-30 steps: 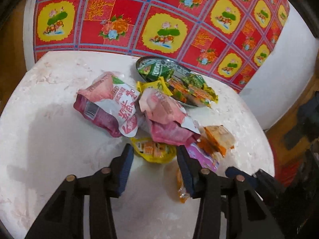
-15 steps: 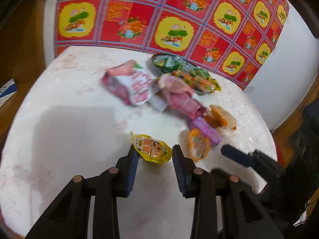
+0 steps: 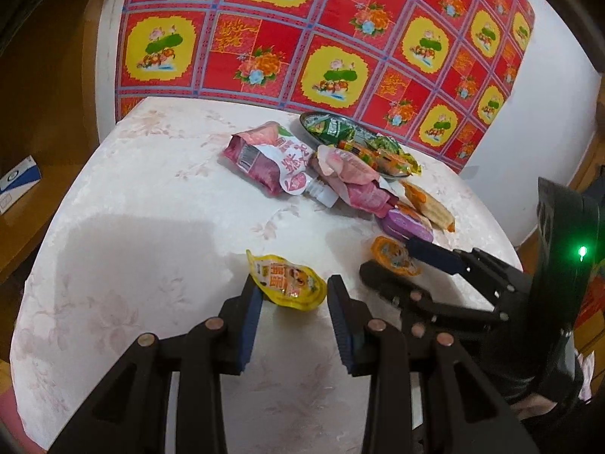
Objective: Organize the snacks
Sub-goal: 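Grasp an orange jelly cup with the right tool while the left tool grasps another, then carry both orange jelly cups onto the plate and open both tools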
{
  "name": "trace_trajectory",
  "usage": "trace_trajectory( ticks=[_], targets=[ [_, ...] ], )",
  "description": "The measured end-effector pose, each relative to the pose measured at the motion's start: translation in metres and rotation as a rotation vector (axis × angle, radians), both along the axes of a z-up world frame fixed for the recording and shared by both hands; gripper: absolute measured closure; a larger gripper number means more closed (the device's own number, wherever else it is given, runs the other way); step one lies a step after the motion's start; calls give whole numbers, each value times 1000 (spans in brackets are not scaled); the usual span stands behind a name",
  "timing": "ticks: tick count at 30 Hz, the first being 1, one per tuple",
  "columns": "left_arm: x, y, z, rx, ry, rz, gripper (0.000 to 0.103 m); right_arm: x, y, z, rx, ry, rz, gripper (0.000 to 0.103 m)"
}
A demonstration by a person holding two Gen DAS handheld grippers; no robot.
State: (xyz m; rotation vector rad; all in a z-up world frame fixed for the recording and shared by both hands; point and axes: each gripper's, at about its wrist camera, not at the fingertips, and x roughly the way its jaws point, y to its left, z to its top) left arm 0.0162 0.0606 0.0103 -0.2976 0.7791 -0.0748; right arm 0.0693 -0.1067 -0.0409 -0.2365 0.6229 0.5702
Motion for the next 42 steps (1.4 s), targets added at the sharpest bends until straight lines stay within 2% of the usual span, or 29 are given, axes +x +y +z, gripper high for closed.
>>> trace_trajectory(
  ticks=[1, 5, 14, 18, 20, 23, 27, 30, 33, 42],
  targets=[
    [0, -1, 0, 7, -3, -4, 66, 0, -1, 0, 3, -8, -7, 64],
    [1, -2, -1, 16, -5, -16, 67, -2, -15, -1, 49, -20, 31, 70],
    [12, -29, -1, 3, -16, -106, 67, -19, -64, -4, 75, -21, 117, 69],
    [16, -38, 1, -8, -5, -81, 67, -15, -79, -3, 103, -6, 118, 69],
    [17, -42, 13, -4, -14, -99, 67, -11, -89, 8, 133, 2, 131, 69],
    [19, -48, 42, 45, -51, -123, 67, -6, -99, 31, 131, -33, 148, 69],
    [32, -53, 92, 91, -108, -157, 67, 14, -111, 67, 138, -48, 139, 67],
    [49, -56, 111, 151, -125, -143, 66, 35, -120, 87, 151, -54, 107, 66],
    [70, -56, 117, 188, -120, -141, 66, 53, -126, 96, 152, -54, 78, 65],
    [125, -43, 107, 187, -92, -137, 66, 107, -130, 106, 118, -56, 42, 65]
  ],
)
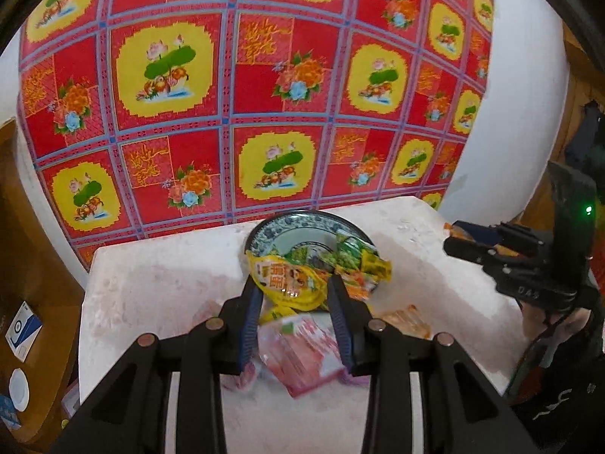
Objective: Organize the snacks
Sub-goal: 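Carry both orange jelly cups onto the plate and open both tools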
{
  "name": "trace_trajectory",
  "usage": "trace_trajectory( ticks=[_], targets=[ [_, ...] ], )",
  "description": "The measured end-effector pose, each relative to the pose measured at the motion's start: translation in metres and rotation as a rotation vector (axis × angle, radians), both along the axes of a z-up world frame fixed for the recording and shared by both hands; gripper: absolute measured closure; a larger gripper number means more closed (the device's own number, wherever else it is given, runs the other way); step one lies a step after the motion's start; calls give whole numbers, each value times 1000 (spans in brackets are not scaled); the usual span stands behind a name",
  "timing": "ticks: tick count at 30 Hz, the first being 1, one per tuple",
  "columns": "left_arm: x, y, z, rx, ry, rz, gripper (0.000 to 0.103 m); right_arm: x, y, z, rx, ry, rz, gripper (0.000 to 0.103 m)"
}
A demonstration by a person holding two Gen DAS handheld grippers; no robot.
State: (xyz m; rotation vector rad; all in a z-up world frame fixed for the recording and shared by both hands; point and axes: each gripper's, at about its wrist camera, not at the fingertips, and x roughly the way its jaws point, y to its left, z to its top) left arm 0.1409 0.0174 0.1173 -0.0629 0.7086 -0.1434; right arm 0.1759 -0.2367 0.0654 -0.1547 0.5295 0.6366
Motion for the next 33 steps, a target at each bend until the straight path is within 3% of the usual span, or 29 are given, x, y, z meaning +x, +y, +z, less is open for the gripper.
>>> trace_trajectory(
  ticks=[9, 18, 20, 26, 28, 30, 31, 33],
  targets=[
    [61, 2, -18, 17, 70, -22, 66, 43, 26, 8, -19, -16, 37, 64],
    [125, -12, -46, 81, 192, -76, 67, 83, 80, -9, -102, -23, 142, 64],
    [138, -14, -55, 104, 226, -74, 67, 94, 88, -16, -127, -8, 138, 64],
    [152, -8, -67, 73, 256, -76, 66, 124, 96, -37, -164, 73, 141, 64],
    [146, -7, -65, 87, 240, -81, 51, 125, 96, -38, -186, 65, 136, 61],
    [137, -7, -60, 103, 200, -77, 39, 121, 96, -37, -203, 49, 135, 51],
    [132, -6, -58, 106, 189, -71, 38, 117, 95, -34, -203, 24, 125, 46],
    [124, -2, -52, 92, 180, -66, 38, 107, 90, -28, -190, -26, 107, 45]
  ],
)
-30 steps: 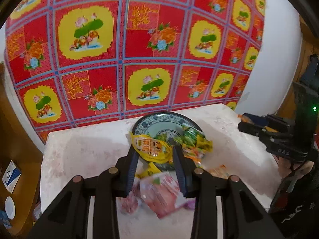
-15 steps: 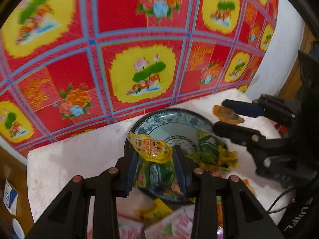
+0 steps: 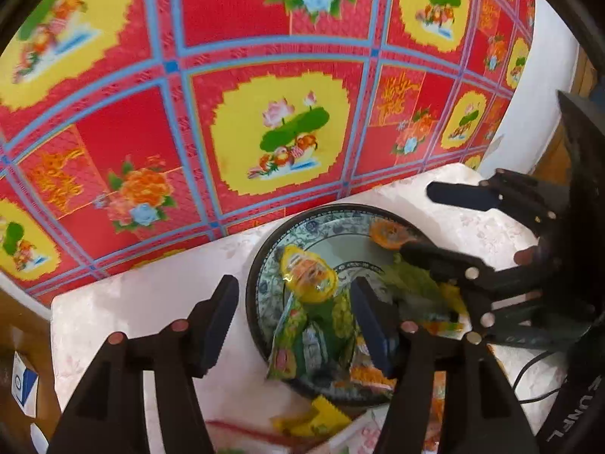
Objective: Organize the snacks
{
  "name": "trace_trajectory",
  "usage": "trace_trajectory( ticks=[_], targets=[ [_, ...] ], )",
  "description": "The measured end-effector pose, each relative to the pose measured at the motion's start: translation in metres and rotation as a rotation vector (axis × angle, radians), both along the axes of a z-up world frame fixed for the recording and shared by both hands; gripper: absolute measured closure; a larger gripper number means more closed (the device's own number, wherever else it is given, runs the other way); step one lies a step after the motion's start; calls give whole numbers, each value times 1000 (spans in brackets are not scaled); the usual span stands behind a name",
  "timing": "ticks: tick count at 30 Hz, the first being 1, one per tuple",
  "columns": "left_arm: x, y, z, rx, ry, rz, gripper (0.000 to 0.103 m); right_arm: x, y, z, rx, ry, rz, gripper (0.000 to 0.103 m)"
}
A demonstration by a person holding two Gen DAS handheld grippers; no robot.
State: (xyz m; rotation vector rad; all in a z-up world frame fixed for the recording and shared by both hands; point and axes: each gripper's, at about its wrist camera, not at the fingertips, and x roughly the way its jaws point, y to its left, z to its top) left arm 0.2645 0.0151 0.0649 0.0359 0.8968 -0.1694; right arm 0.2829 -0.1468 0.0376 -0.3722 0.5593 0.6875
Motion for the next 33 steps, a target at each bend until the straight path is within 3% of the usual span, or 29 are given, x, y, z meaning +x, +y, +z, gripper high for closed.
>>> trace_trajectory(
  ticks=[5, 10, 15, 23, 28, 31, 33],
  targets=[
    [-25, 4, -5, 17, 46, 5, 39, -33, -19, 14, 86, -39, 8, 45],
    [-41, 14, -20, -6, 113, -2, 42, -57, -33, 8, 123, -67, 35, 45],
    [-51, 21, -29, -72, 157, 20, 49, -42, -54, 1, 230, -10, -33, 45],
    [-73, 3, -33, -42, 164, 5, 50, -23, -82, -12, 316, 54, -110, 45],
    [-85, -4, -26, 1, 109, -22, 50, -22, -83, -14, 325, 66, -100, 45],
    [-75, -9, -35, 56, 140, -22, 51, -23, -81, -15, 317, 69, -92, 45],
    [-67, -3, -39, 28, 166, -15, 50, -23, -81, -15, 319, 69, -86, 45]
  ],
)
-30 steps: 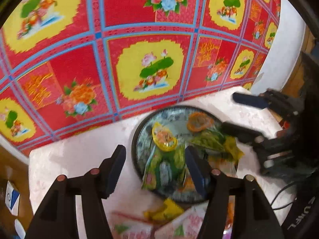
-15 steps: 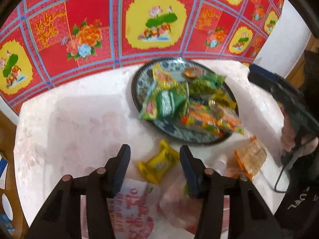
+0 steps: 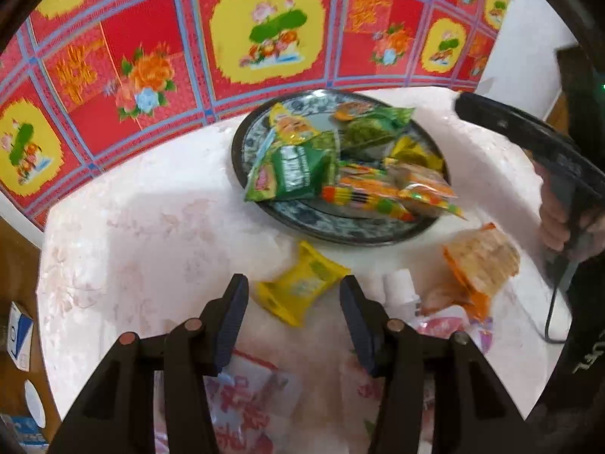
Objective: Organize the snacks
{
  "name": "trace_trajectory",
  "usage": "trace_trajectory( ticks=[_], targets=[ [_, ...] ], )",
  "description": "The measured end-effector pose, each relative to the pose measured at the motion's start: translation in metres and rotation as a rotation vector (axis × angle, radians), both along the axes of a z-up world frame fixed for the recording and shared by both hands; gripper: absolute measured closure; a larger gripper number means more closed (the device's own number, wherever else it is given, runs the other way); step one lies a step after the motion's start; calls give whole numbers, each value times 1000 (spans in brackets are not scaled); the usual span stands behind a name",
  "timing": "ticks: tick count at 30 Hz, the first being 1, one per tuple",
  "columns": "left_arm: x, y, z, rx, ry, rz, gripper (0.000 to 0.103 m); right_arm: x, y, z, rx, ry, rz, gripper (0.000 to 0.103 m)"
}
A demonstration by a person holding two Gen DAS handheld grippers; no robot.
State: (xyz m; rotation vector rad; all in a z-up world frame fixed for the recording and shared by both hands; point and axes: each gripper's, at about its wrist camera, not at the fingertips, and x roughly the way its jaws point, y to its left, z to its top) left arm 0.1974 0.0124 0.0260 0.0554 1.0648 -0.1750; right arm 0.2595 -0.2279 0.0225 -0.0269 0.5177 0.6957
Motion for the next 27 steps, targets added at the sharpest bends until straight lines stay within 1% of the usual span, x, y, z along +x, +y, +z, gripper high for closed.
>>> trace_trajectory(
  ticks=[1, 2, 3, 4, 6, 7, 9, 11, 14, 17, 19, 20, 22, 24, 25, 27],
  targets=[
    [3, 3, -1, -1, 9, 14, 51, -1, 0, 0, 4, -2, 2, 45],
    [4, 3, -2, 13, 8, 20, 57, -2, -1, 1, 6, -4, 2, 45],
    [4, 0, -2, 46, 1, 9, 63, -2, -1, 1, 8, -7, 2, 45],
    [3, -3, -2, 53, -6, -12, 71, -3, -2, 1, 9, -9, 4, 45],
    [1, -8, -2, 61, -12, -46, 80, -3, -1, 1, 10, -7, 9, 45],
    [-1, -10, -2, 77, -21, -50, 80, -3, -1, 1, 10, -5, 12, 45],
    [-5, -13, -2, 83, -28, -55, 81, -5, 0, 1, 7, -7, 16, 45],
    [-9, -13, -3, 62, -29, -44, 82, -6, 0, 1, 7, -9, 18, 45],
    [-11, -11, -3, 37, -29, 1, 83, -6, -1, 1, 12, -7, 18, 45],
    [-19, -7, 10, 27, -75, 31, 84, -5, -2, 1, 19, 3, 10, 45],
    [-19, -9, 24, 1, -123, 11, 84, -5, -4, 1, 29, 9, 8, 45],
    [-19, -10, 29, -1, -138, 6, 84, -5, -5, 2, 33, 10, 6, 45],
    [-12, -16, 36, 16, -151, -6, 83, -6, -6, 3, 41, 10, 8, 45],
    [-1, -23, 32, 47, -140, -4, 83, -7, -6, 4, 45, 10, 10, 45],
    [5, -26, 29, 82, -135, 6, 83, -7, -6, 4, 44, 11, 12, 45],
    [11, -29, 22, 110, -142, 25, 82, -8, -6, 4, 45, 11, 14, 45]
  ],
)
